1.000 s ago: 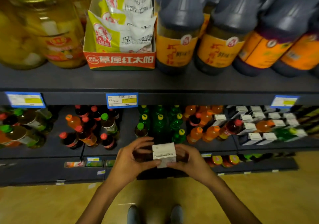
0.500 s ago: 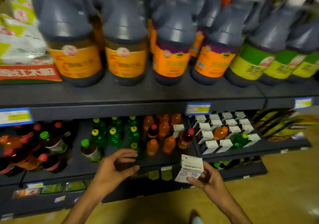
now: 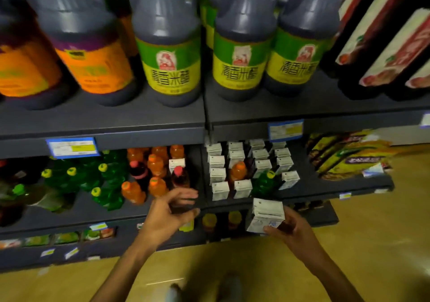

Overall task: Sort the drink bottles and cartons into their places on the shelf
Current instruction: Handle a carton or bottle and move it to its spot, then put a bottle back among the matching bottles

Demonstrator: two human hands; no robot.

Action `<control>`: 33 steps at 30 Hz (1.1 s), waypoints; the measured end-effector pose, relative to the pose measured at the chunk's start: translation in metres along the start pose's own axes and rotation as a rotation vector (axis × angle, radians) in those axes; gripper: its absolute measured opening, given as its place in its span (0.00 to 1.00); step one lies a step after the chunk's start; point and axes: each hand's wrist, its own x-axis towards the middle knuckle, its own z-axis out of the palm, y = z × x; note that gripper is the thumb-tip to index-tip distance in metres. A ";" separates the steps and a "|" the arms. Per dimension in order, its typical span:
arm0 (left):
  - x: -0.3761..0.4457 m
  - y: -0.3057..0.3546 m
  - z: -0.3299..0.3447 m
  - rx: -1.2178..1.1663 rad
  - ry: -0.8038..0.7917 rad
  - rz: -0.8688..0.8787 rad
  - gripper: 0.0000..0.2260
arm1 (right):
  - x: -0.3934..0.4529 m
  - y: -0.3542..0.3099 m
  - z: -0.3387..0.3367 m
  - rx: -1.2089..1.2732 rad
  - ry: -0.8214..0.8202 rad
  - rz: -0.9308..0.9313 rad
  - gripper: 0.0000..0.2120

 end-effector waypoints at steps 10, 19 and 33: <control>0.140 -0.031 0.208 0.482 -0.097 0.117 0.30 | 0.031 0.053 -0.072 -0.037 0.140 -0.002 0.25; 0.211 -0.080 0.284 0.996 -0.150 0.113 0.35 | 0.029 0.088 -0.130 -0.122 0.218 -0.038 0.26; 0.140 -0.010 0.235 0.702 0.094 0.347 0.27 | 0.037 0.081 -0.144 -0.097 0.262 -0.052 0.26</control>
